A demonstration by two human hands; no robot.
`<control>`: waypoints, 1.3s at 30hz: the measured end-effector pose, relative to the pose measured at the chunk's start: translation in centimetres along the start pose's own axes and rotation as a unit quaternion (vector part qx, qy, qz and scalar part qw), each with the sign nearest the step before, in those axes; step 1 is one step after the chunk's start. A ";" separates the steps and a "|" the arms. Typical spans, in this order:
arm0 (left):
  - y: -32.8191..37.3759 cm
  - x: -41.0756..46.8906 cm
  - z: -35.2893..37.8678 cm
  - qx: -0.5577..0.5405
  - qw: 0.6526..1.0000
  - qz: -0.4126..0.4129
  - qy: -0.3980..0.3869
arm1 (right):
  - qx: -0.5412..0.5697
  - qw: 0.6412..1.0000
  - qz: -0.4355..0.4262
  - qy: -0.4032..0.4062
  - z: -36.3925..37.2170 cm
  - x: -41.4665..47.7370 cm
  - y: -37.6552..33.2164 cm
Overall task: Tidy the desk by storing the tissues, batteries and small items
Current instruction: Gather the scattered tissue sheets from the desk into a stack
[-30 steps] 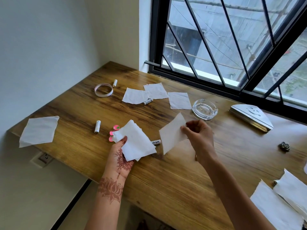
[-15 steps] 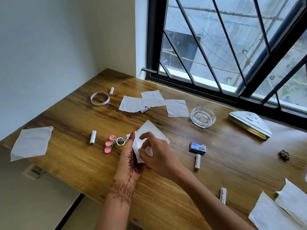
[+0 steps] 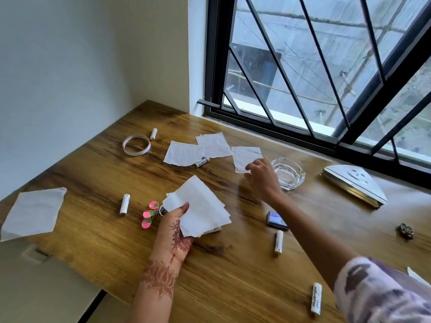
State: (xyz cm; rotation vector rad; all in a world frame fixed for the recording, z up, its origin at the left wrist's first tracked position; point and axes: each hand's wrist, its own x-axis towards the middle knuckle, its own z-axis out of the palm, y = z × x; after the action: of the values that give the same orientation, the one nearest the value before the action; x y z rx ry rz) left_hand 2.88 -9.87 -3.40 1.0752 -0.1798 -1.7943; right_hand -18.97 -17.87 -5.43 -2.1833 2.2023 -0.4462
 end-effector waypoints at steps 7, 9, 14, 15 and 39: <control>0.4 0.4 -0.4 -0.010 1.000 0.009 0.008 | -0.089 0.994 -0.050 -0.028 1.5 2.0 2.0; 0.7 0.0 -0.4 -0.011 1.000 0.021 0.007 | -0.078 0.995 -0.053 -0.011 1.7 1.8 1.7; 1.1 -0.8 -0.6 -0.009 0.999 0.034 0.002 | 0.044 0.998 0.034 0.007 1.1 0.2 -0.1; 1.2 -1.0 -0.8 -0.012 0.999 0.034 -0.003 | 0.109 0.990 0.083 0.024 0.4 -0.2 -1.0; 3.3 -2.7 -3.8 0.008 0.999 0.021 -0.039 | 0.401 0.902 0.010 -0.158 -3.6 -7.6 -17.4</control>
State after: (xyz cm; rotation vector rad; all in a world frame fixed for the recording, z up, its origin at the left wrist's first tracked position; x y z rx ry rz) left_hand 8.19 -8.09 -2.24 1.0075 -0.2625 -1.8011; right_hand -2.44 -9.53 0.19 -1.6284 1.4792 -0.7608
